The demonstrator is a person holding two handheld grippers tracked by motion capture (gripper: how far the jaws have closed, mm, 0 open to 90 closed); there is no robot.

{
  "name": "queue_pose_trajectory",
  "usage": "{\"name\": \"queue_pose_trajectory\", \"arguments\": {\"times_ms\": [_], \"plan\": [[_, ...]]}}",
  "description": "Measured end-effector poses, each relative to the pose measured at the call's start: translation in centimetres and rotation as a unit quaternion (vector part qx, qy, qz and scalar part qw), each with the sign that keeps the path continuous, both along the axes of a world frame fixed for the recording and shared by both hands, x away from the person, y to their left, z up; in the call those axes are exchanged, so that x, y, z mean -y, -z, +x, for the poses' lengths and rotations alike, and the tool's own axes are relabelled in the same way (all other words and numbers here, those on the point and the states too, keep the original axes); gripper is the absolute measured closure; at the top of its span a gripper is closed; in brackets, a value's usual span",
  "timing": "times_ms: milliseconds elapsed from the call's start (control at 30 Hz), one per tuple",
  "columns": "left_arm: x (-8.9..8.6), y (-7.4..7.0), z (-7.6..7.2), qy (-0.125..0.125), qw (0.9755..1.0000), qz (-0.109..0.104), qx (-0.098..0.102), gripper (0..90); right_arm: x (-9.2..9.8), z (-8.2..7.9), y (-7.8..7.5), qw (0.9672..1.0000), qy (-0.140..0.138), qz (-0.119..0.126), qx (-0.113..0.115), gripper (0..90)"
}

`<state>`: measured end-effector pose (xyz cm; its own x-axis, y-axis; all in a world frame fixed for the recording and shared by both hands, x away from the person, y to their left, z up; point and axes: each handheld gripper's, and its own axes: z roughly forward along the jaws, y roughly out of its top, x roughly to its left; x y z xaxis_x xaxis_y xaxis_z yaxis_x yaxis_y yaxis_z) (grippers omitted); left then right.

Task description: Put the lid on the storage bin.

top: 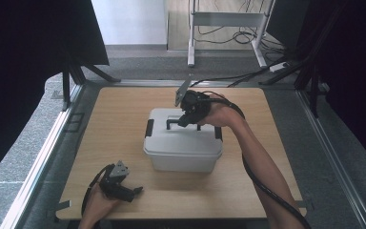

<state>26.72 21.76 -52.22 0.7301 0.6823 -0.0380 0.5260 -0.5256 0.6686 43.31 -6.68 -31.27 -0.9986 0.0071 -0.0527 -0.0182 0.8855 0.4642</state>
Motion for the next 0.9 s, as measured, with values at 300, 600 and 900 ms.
{"name": "queue_pose_trajectory", "arguments": {"times_ms": [300, 600, 900], "plan": [[0.0, 0.0, 0.0, 0.000, 1.0000, 0.000, 0.000, 0.8, 0.0, 0.1, 1.5, 0.9998, 0.016, -0.012, 0.005, 83.8], [0.0, 0.0, 0.0, 0.000, 1.0000, 0.000, 0.000, 0.8, 0.0, 0.1, 1.9, 0.9998, 0.014, -0.015, 0.003, 69.4], [0.0, 0.0, 0.0, 0.000, 1.0000, 0.000, -0.001, 0.8, 0.7, -0.4, 0.7, 0.9994, 0.027, 0.006, 0.023, 40.7]]}}
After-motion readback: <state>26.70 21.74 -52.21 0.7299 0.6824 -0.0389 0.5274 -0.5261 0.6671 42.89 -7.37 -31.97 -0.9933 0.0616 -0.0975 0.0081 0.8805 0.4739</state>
